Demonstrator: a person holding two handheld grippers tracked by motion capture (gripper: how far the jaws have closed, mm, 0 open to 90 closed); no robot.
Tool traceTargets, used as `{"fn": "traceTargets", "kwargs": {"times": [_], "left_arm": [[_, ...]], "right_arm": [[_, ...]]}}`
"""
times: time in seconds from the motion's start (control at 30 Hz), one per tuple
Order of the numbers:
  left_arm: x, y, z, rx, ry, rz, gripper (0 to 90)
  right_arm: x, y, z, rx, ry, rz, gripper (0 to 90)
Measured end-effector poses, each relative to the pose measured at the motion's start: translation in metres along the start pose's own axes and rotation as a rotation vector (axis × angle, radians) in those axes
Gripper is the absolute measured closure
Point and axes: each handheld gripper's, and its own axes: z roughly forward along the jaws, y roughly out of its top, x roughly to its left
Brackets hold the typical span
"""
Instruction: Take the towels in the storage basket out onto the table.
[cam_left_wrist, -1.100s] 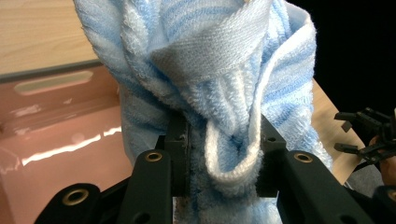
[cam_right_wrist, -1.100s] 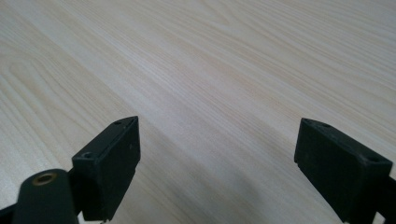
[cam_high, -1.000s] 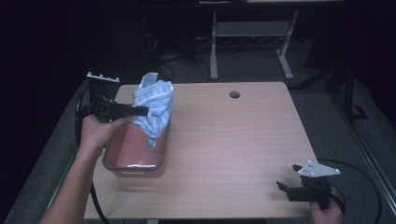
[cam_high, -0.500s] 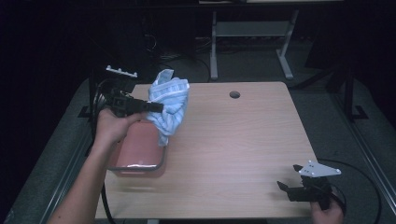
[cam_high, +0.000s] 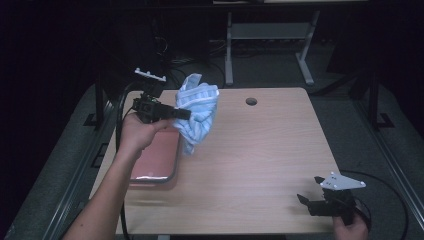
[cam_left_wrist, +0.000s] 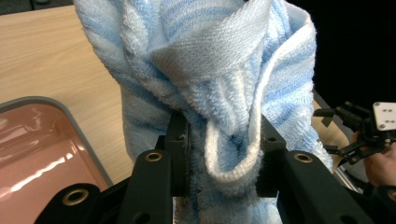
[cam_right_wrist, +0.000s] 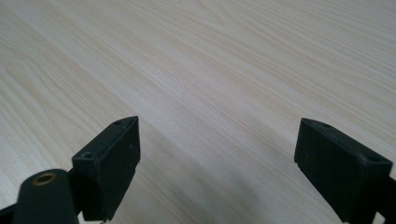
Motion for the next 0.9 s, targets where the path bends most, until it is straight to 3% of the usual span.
{"fn": "traceTargets", "kwargs": {"times": [0.9], "left_arm": [[-0.021,0.011,0.080,0.115,0.015,0.045,65.3]], "right_arm": [[-0.003,-0.001,-0.002,-0.011,0.000,0.005,13.7]]}}
